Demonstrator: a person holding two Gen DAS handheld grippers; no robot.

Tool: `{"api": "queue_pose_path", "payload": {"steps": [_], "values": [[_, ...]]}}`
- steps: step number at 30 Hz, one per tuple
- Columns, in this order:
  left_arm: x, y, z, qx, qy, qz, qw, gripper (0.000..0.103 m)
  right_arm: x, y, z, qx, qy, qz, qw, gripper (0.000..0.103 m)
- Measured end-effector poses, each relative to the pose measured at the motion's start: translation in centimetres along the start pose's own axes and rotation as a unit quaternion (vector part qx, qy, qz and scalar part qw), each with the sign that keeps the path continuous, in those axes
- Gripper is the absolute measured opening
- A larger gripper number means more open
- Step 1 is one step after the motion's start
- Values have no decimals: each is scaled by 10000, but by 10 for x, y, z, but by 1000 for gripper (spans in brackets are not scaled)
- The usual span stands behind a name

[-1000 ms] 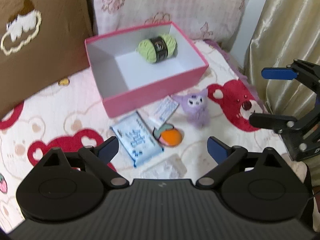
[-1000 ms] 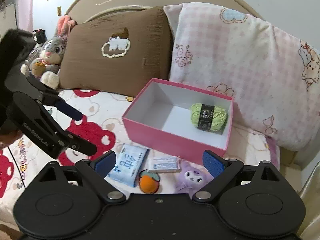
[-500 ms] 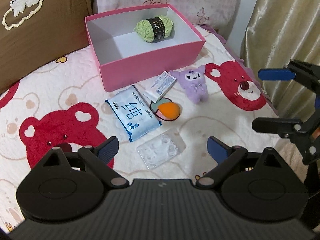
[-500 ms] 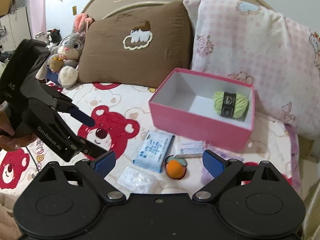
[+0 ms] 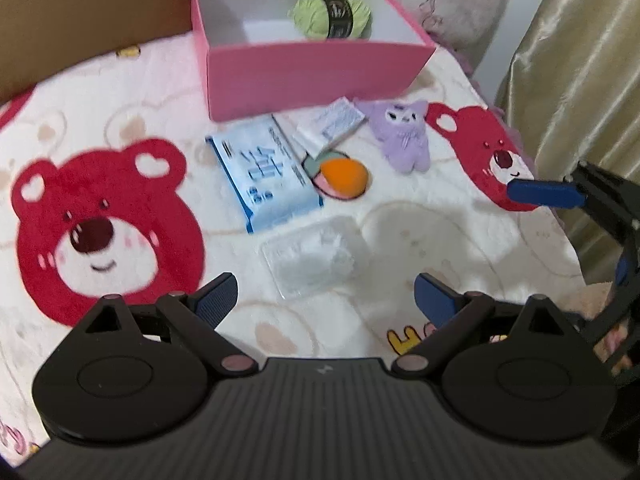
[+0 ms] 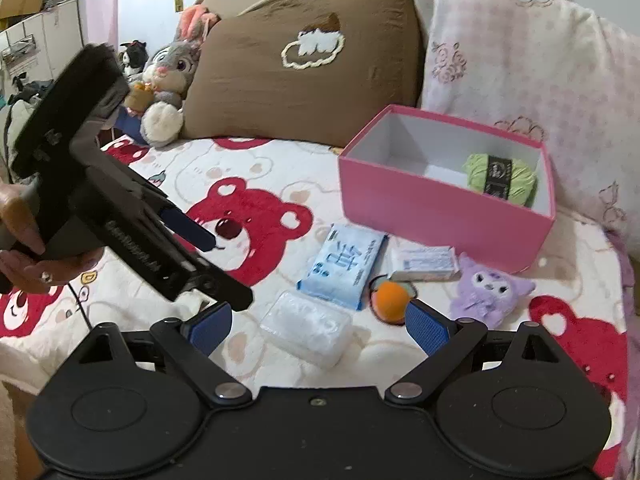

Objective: Organize objects
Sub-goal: 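Close the left gripper on the clear plastic case while the right gripper closes on it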

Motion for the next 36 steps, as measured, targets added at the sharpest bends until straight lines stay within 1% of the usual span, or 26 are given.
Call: {"api": "queue_pose_path", "payload": {"steps": [5, 8, 11, 16, 17, 20, 23, 25, 26, 27, 29, 30, 31, 32, 33, 34, 35, 36], "values": [[13, 4, 6, -5, -67, -39, 10000, 96, 15, -4, 11, -92, -181, -39, 9998, 96], [19, 6, 8, -72, -60, -36, 9999, 96, 23, -6, 16, -187, -204, -21, 9996, 96], [25, 5, 9, -240, -114, -132, 9996, 96, 29, -4, 19, -251, -239, -284, 9990, 96], [44, 0, 8, -671, -162, -83, 9976, 96, 51, -2, 20, -561, -486, -372, 9965, 96], [51, -2, 8, -738, -180, -120, 9970, 94, 57, -1, 20, -632, -498, -401, 9959, 95], [72, -7, 6, -882, -203, -110, 9958, 92, 78, 2, 23, -701, -605, -381, 9950, 95], [85, -17, 5, -1104, -8, -325, 9934, 89, 98, 10, 26, -608, -566, -349, 9959, 95], [94, -21, 6, -1214, 17, -210, 9924, 88, 110, 15, 29, -479, -579, -486, 9960, 95], [97, -23, 8, -1307, 22, -141, 9913, 85, 116, 17, 30, -451, -595, -525, 9958, 95], [101, -25, 9, -1385, 25, -72, 9903, 79, 121, 19, 31, -435, -610, -547, 9957, 95], [106, -27, 11, -1465, 54, 107, 9891, 71, 130, 21, 35, -425, -654, -568, 9953, 91], [107, -27, 12, -1498, 99, 153, 9886, 71, 134, 21, 36, -420, -667, -622, 9949, 90], [106, -26, 13, -1485, 157, 156, 9887, 70, 137, 20, 38, -429, -681, -685, 9944, 85], [106, -25, 13, -1415, 205, 158, 9896, 68, 140, 20, 40, -448, -698, -705, 9941, 80], [105, -25, 12, -1363, 248, 164, 9902, 65, 143, 20, 41, -484, -731, -693, 9937, 76], [104, -26, 12, -1329, 285, 184, 9905, 63, 147, 20, 42, -492, -791, -626, 9937, 69], [103, -27, 13, -1330, 298, 209, 9905, 62, 150, 21, 42, -468, -800, -542, 9942, 66], [104, -29, 13, -1387, 299, 257, 9895, 62, 151, 23, 42, -439, -753, -513, 9949, 66]]}}
Point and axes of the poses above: each gripper's, at about its wrist camera, not at the fingertips, and x roughly the way its jaws point, y to its right, z to its underside, the point moved 5 cm from there along x, roughly the way its jaws point, and after that the axes turned 6 degrees about -y, right-handed, at the moved point
